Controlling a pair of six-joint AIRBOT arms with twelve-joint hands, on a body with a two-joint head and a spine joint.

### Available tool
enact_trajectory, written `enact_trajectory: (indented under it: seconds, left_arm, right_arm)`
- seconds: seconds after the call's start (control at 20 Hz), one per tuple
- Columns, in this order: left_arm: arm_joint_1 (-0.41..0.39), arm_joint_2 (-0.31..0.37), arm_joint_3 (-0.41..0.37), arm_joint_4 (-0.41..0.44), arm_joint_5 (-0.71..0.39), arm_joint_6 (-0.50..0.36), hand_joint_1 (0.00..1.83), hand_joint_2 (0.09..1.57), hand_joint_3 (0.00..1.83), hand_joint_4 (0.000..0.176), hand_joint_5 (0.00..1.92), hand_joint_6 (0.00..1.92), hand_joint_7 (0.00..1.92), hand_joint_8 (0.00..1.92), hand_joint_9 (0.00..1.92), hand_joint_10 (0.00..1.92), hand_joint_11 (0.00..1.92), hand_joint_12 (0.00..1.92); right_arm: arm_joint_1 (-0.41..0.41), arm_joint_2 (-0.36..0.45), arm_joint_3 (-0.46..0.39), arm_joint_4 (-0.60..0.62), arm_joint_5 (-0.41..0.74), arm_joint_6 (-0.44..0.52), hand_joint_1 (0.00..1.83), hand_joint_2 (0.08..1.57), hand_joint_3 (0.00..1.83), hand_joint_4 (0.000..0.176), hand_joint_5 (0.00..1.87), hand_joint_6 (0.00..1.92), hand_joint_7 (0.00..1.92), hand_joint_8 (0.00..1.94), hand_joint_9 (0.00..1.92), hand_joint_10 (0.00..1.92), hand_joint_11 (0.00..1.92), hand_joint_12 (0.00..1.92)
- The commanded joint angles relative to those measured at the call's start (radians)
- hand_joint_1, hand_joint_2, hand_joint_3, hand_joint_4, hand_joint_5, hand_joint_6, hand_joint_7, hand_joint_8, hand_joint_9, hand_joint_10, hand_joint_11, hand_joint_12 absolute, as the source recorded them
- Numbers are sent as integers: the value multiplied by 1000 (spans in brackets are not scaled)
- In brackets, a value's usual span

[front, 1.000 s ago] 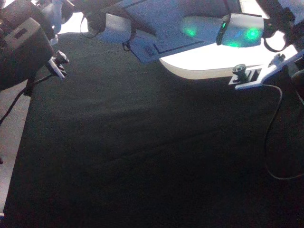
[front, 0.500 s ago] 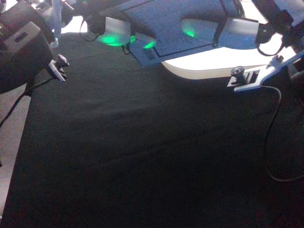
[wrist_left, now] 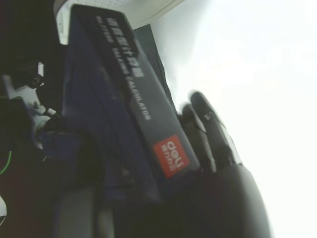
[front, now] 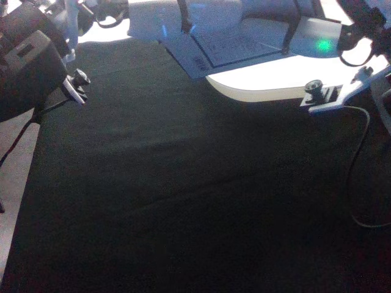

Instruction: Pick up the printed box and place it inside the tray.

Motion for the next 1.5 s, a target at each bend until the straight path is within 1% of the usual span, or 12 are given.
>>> enact_trajectory:
  seconds: [0.0, 0.05, 0.1, 0.25, 0.35, 0.45, 0.65, 0.85, 0.95, 1.1, 1.25, 1.45]
  left_arm:
    - [-8, 16, -3, -14, -124, -7, 49, 844, 0, 175, 0, 0, 0, 0, 0, 0, 0, 2]
    - [-8, 27, -8, -9, -125, -7, 13, 845, 0, 176, 0, 0, 0, 0, 0, 0, 0, 0]
    - [-8, 37, -14, -4, -127, -7, 11, 827, 0, 176, 0, 0, 0, 0, 0, 0, 0, 0]
    - [12, 81, -37, -20, -160, -7, 3, 850, 0, 176, 0, 0, 0, 0, 0, 0, 0, 0]
    - [63, 121, -64, -63, -220, -7, 0, 875, 11, 137, 0, 0, 0, 0, 0, 0, 0, 0]
    - [111, 156, -84, -104, -275, -7, 22, 867, 6, 171, 0, 0, 0, 0, 0, 0, 0, 0]
    - [173, 205, -116, -152, -360, -8, 40, 828, 0, 176, 0, 0, 0, 0, 0, 0, 0, 0]
    - [237, 240, -147, -181, -422, -6, 0, 816, 0, 176, 0, 0, 0, 0, 0, 0, 0, 0]
    - [259, 243, -151, -200, -436, -6, 4, 797, 0, 176, 0, 0, 0, 0, 0, 0, 0, 0]
    - [282, 244, -151, -214, -445, -6, 0, 858, 12, 176, 0, 0, 0, 0, 0, 0, 0, 0]
    - [317, 252, -159, -242, -473, -6, 0, 842, 2, 176, 0, 0, 0, 0, 0, 0, 0, 0]
    - [355, 253, -165, -269, -500, -7, 0, 821, 0, 176, 0, 0, 0, 0, 0, 0, 0, 0]
  right_arm:
    - [6, 14, 5, 14, 123, 12, 1176, 1075, 0, 0, 1064, 834, 1461, 13, 1524, 287, 1216, 1026]
    - [6, 33, 6, -3, 122, 19, 1176, 1072, 0, 0, 1068, 827, 1454, 9, 1515, 288, 1188, 1020]
    - [6, 48, 5, -19, 121, 26, 1271, 1012, 57, 0, 1069, 683, 1322, 530, 1491, 327, 1149, 1085]
    - [6, 97, -6, -45, 117, 30, 1280, 1072, 2, 0, 968, 794, 1193, 842, 1420, 515, 1164, 1189]
    - [6, 122, -13, -50, 117, 28, 1284, 1071, 1, 0, 971, 784, 1196, 845, 1400, 577, 1129, 1254]
    - [6, 153, -16, -54, 117, 23, 1197, 1037, 4, 0, 1150, 676, 1364, 528, 1408, 751, 1170, 1337]
    - [6, 196, -51, -78, 106, -62, 1199, 1024, 0, 0, 1201, 595, 1432, 132, 1445, 458, 1166, 1086]
    - [14, 258, -96, -156, 33, -144, 1201, 1015, 1, 0, 1214, 587, 1499, 93, 1521, 396, 1160, 1294]
    - [16, 259, -99, -169, 22, -180, 1202, 1012, 0, 0, 1222, 575, 1476, 389, 1341, 1022, 1143, 1555]
    - [49, 293, -154, -171, -13, -371, 1303, 1001, 0, 0, 1280, 224, 1315, 665, 1353, 709, 1103, 1339]
    - [115, 310, -185, -211, -30, -496, 1198, 994, 1, 0, 1294, 433, 1431, 264, 1379, 911, 1227, 1510]
    - [169, 325, -238, -253, -70, -704, 1193, 1007, 1, 0, 1239, 540, 1343, 503, 1248, 1215, 1136, 1626]
